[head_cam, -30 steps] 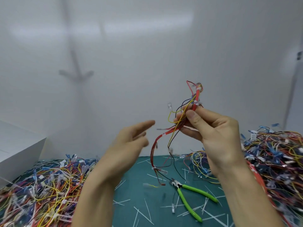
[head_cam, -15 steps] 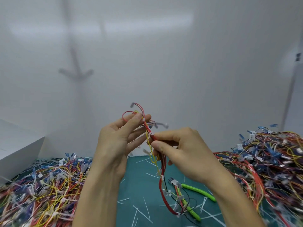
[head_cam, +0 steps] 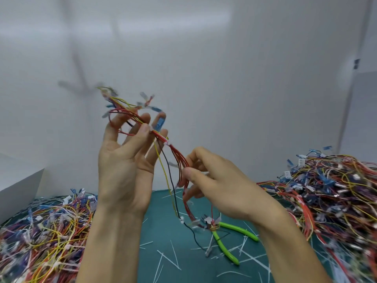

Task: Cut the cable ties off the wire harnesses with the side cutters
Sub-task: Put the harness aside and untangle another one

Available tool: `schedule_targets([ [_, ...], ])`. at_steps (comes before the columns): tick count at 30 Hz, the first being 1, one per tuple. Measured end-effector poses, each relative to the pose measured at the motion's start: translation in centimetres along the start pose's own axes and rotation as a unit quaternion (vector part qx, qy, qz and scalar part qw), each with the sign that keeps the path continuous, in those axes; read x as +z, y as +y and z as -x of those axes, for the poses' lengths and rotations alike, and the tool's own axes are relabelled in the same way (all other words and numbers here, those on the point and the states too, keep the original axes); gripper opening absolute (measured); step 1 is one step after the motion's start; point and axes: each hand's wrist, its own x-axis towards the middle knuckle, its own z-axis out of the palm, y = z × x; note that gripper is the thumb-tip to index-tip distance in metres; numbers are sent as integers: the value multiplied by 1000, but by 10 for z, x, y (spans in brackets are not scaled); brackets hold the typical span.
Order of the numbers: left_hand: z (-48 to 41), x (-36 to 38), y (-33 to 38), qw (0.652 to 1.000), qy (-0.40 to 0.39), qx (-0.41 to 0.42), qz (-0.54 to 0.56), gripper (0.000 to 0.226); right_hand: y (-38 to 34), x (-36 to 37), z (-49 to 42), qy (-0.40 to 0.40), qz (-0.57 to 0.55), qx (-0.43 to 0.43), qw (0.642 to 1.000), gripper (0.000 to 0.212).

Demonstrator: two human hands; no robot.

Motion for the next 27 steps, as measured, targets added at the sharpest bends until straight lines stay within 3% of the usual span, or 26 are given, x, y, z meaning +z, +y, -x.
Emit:
schedule_targets([
  [4,-1,-1,2,999,-29,36,19,36,-8,-2,2,72,18,-30,997,12],
  [7,-4,-5,3,998,-17,51,24,36,-16,-6,6,170,29,-87,981,10],
  [10,-7,-5,-6,998,-6,30,55,33,-25,-9,13,269,140,-143,942,8],
  [13,-9,-1,-24,996,-2,-11,94,32,-30,-13,18,322,245,-124,906,10],
  [16,-12,8,-51,994,15,-52,96,31,-27,-21,22,309,327,-36,893,13],
  [21,-10,36,-96,984,45,-138,103,32,-18,-30,24,222,432,130,865,13],
  [24,-4,53,-114,976,34,-187,110,33,-16,-30,24,190,437,150,866,13],
  [27,0,70,-122,963,29,-227,140,32,-18,-32,24,213,439,145,861,16],
])
